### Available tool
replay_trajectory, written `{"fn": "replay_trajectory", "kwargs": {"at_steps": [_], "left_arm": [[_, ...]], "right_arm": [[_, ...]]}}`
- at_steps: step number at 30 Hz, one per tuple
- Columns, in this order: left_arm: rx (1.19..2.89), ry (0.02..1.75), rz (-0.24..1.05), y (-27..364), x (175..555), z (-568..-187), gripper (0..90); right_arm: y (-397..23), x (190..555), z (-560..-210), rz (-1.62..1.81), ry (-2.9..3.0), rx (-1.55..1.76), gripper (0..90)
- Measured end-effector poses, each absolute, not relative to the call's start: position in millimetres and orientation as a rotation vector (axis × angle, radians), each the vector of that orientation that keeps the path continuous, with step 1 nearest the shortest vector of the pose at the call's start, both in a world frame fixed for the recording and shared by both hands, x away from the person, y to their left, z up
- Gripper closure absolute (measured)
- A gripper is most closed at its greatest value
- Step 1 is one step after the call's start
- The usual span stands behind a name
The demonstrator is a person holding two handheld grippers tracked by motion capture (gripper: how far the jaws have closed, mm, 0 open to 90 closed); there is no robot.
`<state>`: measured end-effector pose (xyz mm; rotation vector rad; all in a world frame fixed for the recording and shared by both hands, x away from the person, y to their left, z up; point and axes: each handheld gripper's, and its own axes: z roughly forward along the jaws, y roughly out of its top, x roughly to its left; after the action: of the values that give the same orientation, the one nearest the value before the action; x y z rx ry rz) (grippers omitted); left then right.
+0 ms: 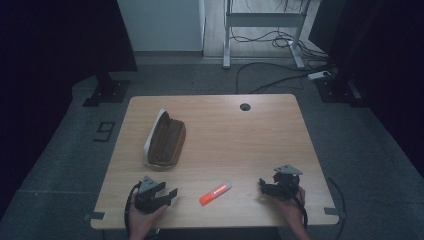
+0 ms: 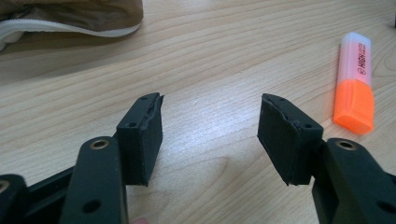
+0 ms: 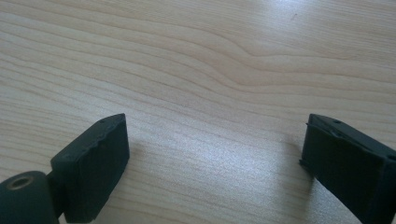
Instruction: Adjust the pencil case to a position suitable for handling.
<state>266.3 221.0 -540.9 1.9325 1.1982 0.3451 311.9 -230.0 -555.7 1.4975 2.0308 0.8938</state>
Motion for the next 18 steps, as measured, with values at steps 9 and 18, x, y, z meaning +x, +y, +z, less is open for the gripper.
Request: {"fn": "replay_trajectory", "kwargs": {"at_steps": [9, 18], "left_arm": [[1.932, 1.194, 0.348, 221.3, 265.6, -539.1, 40.2], [1.924, 1.198, 0.357, 223.7, 265.0, -538.4, 40.1]], "right_arm": [[-231.1, 310.7, -555.5, 0.898, 2.012, 1.511, 8.7], [-230.6, 310.6, -555.7, 0.892, 2.014, 1.505, 8.5]]}}
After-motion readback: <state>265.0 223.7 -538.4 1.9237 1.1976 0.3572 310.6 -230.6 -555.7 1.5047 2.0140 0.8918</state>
